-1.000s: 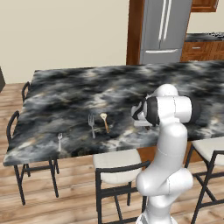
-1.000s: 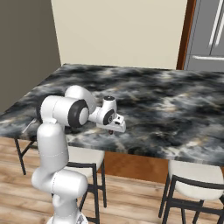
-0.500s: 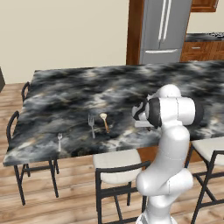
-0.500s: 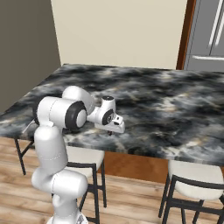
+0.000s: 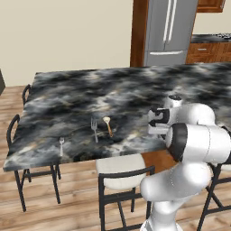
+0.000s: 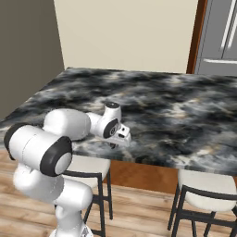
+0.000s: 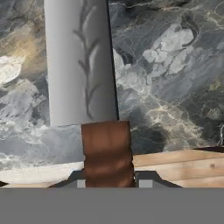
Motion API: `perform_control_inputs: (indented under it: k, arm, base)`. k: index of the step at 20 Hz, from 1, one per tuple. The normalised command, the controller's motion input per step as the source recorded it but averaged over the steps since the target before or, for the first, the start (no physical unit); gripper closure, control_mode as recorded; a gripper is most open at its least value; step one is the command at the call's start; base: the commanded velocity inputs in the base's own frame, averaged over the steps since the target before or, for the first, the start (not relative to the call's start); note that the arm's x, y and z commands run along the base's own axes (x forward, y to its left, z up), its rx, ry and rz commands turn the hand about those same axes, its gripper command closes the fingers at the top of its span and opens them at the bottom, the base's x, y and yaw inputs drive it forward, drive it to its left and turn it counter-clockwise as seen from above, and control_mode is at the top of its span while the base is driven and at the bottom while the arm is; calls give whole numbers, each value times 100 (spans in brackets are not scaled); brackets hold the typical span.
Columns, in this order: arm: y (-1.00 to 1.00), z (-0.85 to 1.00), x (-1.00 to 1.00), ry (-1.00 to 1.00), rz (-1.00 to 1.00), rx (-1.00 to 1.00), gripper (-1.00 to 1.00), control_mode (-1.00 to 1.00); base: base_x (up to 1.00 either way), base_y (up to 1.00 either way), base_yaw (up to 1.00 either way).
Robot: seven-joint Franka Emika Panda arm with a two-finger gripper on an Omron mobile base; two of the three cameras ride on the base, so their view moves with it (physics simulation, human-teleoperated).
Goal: Pick up the metallic utensils from the counter and place them in the open drawer. Make sure not to pick up any wooden utensils.
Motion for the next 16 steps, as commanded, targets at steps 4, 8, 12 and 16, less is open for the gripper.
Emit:
perform_control_inputs:
  k: [4, 8, 12, 16]
  arm:
    - [0, 78, -72, -2, 0, 0, 100, -100]
    - [10, 76, -59, -2, 0, 0, 100, -100]
    - [13, 67, -47, 0, 0, 3, 100, -100]
    - [22, 62, -37, 0, 2, 3, 100, -100]
  base:
    - [0, 0, 0]
    - [0, 0, 0]
    - [0, 0, 0]
    - [0, 0, 0]
